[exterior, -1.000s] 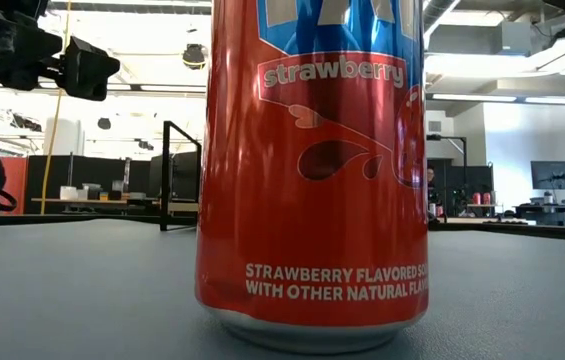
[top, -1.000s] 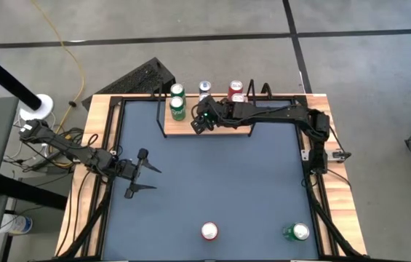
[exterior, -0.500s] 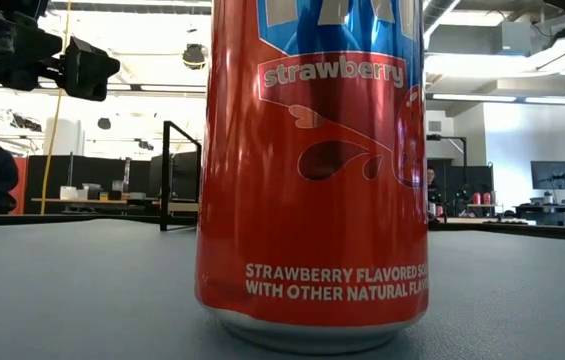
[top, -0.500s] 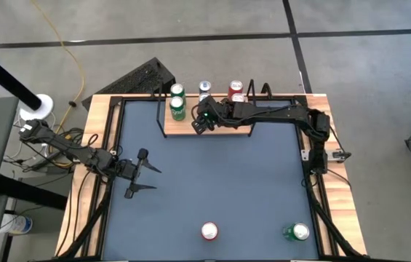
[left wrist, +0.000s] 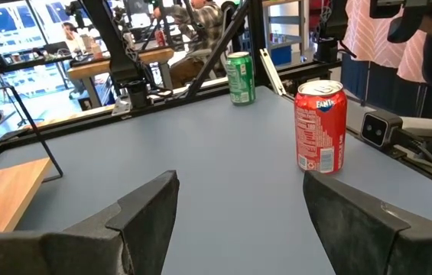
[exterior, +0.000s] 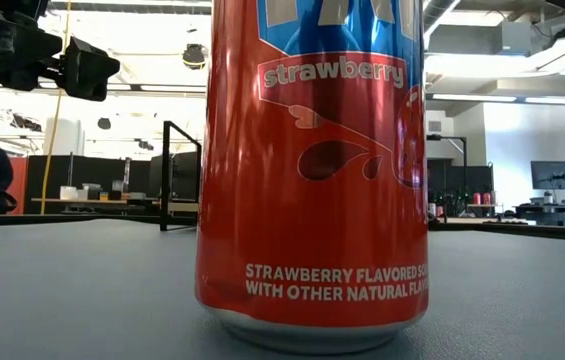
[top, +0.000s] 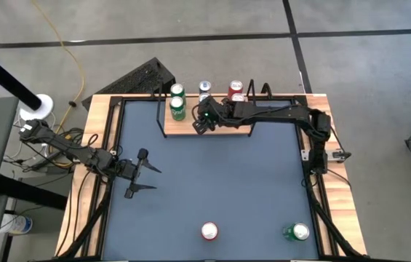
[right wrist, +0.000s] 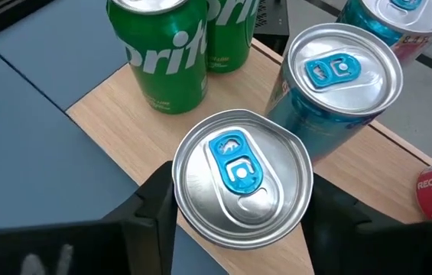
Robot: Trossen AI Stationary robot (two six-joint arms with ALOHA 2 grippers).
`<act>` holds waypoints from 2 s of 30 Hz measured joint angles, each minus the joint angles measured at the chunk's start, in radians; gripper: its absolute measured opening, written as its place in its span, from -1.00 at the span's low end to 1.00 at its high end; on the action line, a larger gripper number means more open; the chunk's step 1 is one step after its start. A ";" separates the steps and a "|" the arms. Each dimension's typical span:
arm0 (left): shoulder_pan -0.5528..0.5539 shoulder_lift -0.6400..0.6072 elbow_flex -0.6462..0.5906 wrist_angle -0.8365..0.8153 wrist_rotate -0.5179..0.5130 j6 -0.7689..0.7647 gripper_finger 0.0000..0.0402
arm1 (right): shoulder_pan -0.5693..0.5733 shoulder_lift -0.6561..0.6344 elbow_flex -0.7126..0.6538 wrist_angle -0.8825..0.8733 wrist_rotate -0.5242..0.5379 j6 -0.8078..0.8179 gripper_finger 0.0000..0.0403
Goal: Place canned beverage on shelf
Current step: Put the blue soda can on the shelf aligned with the other blue soda cans, then put the orange soda can on the shelf aligned with the other orange soda cans
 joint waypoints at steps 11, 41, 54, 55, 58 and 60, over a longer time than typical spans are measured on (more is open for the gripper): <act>0.000 0.000 0.000 0.000 0.000 0.000 0.34 | -0.001 -0.002 0.001 -0.009 -0.054 -0.035 0.00; 0.000 0.000 0.000 -0.009 0.000 -0.002 0.34 | 0.000 0.000 -0.002 -0.016 -0.071 -0.061 0.44; 0.000 0.000 0.000 -0.008 -0.005 -0.002 0.34 | 0.001 -0.101 0.000 -0.093 -0.059 -0.053 0.44; 0.000 0.000 0.000 -0.008 -0.005 -0.002 0.34 | 0.004 -0.109 0.000 -0.089 -0.056 -0.052 0.44; 0.000 0.000 0.000 -0.012 -0.005 -0.003 0.34 | 0.014 -0.144 0.000 -0.105 -0.043 -0.052 0.44; 0.000 0.000 0.000 -0.015 -0.005 -0.002 0.34 | 0.025 -0.169 0.000 -0.095 -0.041 -0.053 0.44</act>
